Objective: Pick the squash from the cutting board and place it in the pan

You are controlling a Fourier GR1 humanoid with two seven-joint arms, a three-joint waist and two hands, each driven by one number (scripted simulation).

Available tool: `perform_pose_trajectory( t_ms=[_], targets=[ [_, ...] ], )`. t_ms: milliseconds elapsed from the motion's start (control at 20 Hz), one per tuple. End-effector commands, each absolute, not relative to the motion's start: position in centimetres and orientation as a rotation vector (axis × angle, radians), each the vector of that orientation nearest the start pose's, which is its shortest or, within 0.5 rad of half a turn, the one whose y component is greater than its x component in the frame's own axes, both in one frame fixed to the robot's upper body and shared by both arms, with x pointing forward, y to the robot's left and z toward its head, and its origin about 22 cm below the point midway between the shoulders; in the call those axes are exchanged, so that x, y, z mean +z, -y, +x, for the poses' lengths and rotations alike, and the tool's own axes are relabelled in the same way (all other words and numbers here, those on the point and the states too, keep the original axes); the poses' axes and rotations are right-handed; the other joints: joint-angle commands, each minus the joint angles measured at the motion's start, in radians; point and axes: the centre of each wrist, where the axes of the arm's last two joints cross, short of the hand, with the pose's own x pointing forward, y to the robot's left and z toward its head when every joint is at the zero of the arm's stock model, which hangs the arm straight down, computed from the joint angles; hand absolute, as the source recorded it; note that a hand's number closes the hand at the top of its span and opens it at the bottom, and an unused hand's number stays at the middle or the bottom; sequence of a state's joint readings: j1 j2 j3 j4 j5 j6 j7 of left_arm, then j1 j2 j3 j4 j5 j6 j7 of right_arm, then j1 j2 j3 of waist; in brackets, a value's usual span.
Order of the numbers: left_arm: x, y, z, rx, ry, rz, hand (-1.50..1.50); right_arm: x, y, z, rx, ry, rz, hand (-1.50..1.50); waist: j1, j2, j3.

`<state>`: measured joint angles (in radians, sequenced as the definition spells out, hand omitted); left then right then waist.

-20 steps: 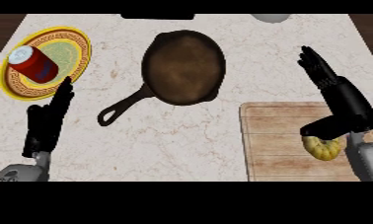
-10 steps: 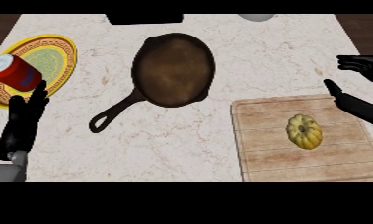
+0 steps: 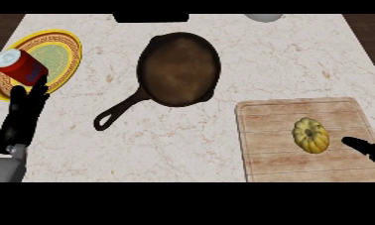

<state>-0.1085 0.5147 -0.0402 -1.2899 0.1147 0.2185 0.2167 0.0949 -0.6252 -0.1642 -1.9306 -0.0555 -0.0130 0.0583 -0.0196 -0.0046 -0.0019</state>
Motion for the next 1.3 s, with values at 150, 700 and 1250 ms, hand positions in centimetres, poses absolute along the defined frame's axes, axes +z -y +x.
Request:
perform_pose_trajectory(
  t_ms=[150,700,1250],
  targets=[
    [1.3,-35.7,26.7,-0.112,1.208,0.51,0.0,19.2,33.3,19.9,0.828,1.412,-0.77,-1.5,0.015,0.003,-0.003],
    [0.7,-33.4,28.1,-0.145,1.218,0.475,0.0,21.6,28.3,23.0,1.169,0.868,-0.94,-1.5,0.07,0.017,-0.002],
    [0.1,-33.3,28.0,-0.099,1.211,0.496,0.0,16.2,23.3,24.5,1.285,0.715,-0.877,-1.5,0.028,0.006,0.001]
  ],
)
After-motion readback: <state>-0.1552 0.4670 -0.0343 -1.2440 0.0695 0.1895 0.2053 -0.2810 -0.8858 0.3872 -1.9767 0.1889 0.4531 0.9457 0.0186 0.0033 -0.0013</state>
